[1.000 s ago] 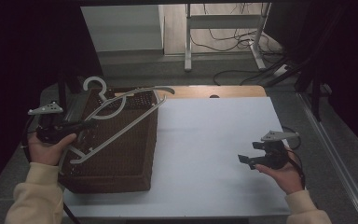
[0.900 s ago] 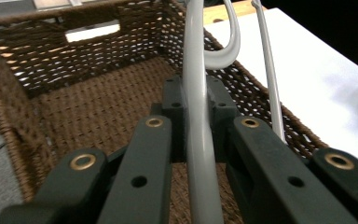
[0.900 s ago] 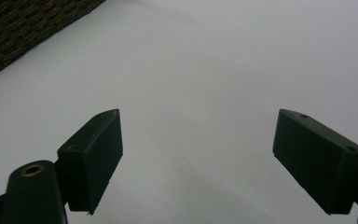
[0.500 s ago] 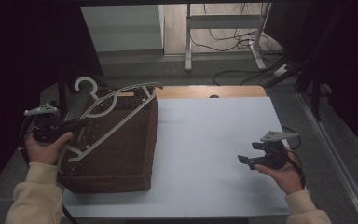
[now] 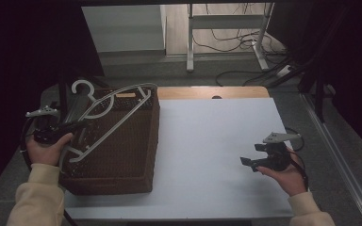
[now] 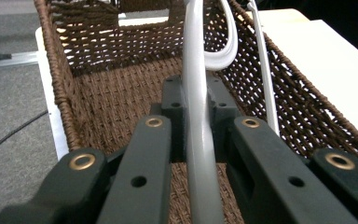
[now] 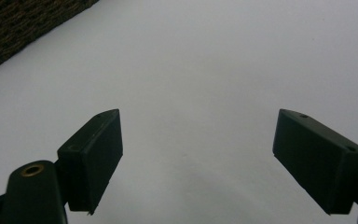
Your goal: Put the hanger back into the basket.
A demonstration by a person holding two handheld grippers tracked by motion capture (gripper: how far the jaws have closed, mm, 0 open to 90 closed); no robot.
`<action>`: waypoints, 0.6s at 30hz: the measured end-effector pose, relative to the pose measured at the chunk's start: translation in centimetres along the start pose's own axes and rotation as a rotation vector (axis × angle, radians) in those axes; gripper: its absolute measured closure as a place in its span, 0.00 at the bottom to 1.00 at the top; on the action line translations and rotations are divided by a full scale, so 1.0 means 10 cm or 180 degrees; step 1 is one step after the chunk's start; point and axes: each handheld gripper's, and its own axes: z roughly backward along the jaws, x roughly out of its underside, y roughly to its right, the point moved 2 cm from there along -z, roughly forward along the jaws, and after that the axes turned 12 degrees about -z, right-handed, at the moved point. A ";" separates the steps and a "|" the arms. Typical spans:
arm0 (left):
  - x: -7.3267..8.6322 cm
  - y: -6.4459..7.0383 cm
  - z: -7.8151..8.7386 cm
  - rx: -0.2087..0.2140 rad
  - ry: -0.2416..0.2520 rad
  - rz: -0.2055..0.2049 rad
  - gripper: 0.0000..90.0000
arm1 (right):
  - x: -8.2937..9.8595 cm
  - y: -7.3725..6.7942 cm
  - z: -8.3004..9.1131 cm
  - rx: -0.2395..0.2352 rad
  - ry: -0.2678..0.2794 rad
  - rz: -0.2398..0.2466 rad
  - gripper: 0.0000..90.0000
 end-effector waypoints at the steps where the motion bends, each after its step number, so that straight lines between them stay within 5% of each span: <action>1: 0.01 -0.01 -0.01 -0.0009 -0.0015 0.0006 0.90 | 0.00 0.00 0.00 0.0000 -0.0005 0.0002 0.18; 14: 0.08 -0.07 -0.07 -0.0074 -0.0053 0.0074 0.90 | 0.00 0.00 -0.01 0.0004 -0.0017 0.0021 0.18; 18: 0.10 -0.09 -0.14 0.0098 -0.0129 0.0069 0.88 | 0.00 0.01 -0.01 0.0002 -0.0015 0.0019 0.18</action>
